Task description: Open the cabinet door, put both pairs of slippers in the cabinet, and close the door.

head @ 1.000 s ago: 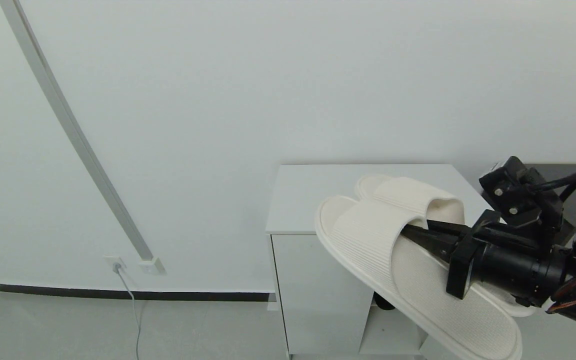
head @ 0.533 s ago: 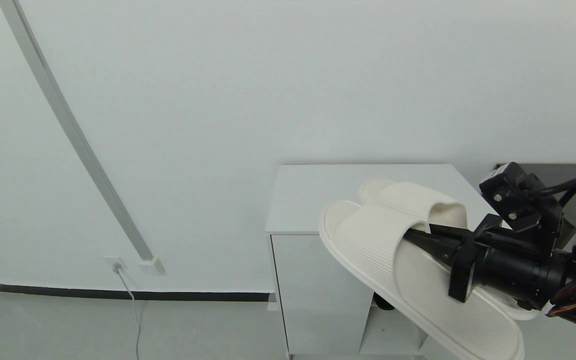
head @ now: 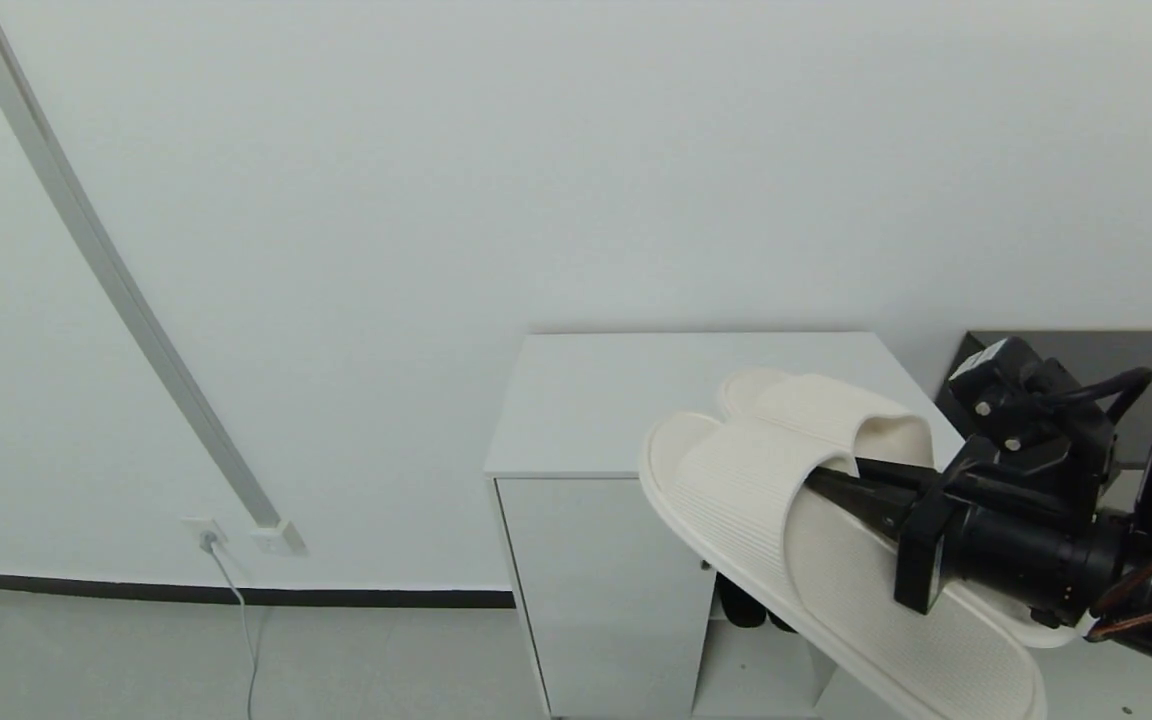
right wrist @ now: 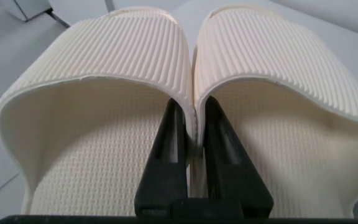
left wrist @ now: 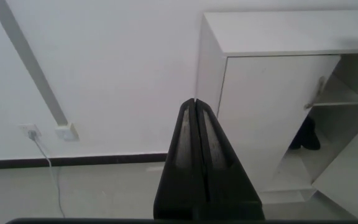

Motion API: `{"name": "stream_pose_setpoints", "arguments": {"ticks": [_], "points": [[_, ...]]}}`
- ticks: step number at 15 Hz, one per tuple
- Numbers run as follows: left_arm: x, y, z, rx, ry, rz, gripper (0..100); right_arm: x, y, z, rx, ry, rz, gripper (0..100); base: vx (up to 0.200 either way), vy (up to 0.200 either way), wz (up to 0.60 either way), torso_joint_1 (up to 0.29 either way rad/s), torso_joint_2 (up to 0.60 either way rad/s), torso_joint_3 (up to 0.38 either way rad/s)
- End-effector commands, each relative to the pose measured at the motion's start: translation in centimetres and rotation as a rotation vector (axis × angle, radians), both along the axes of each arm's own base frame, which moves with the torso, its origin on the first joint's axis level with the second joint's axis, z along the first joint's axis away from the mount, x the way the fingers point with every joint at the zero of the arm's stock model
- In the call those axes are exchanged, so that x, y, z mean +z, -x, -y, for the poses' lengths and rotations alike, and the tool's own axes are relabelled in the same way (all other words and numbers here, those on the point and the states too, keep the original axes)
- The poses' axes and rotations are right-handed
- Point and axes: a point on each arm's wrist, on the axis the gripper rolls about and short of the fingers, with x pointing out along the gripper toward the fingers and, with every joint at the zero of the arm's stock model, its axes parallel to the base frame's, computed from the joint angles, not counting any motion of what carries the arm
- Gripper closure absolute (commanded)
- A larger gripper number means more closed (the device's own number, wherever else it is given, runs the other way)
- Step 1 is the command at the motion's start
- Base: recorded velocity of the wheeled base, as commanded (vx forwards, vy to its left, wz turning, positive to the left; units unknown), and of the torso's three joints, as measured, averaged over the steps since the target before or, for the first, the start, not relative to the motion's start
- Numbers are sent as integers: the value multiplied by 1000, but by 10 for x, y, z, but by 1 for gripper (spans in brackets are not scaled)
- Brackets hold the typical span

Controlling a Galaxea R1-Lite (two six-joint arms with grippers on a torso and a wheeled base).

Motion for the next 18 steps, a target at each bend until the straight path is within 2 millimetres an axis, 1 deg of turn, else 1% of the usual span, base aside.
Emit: {"name": "stream_pose_setpoints", "arguments": {"ticks": [1, 5, 8, 13, 15, 18], "points": [[0, 0, 0, 0, -1, 1, 100, -3, 0, 0, 2, 7, -9, 100, 0, -200, 0, -2, 2, 2], [0, 0, 0, 0, -3, 1, 100, -8, 1, 0, 9, 38, -6, 100, 0, -200, 0, 2, 2, 1], [0, 0, 0, 0, -1, 1, 100, -10, 4, 0, 54, 36, -15, 100, 0, -200, 0, 2, 2, 2], [0, 0, 0, 0, -1, 1, 100, -16, 8, -3, 76, 54, -27, 100, 0, 0, 0, 0, 0, 0], [0, 0, 0, 0, -1, 1, 100, -19, 10, -2, 94, 106, 5, 100, 0, 0, 0, 0, 0, 0], [0, 0, 0, 0, -1, 1, 100, -23, 13, -4, 111, 123, 6, 100, 0, 0, 0, 0, 0, 0]]}}
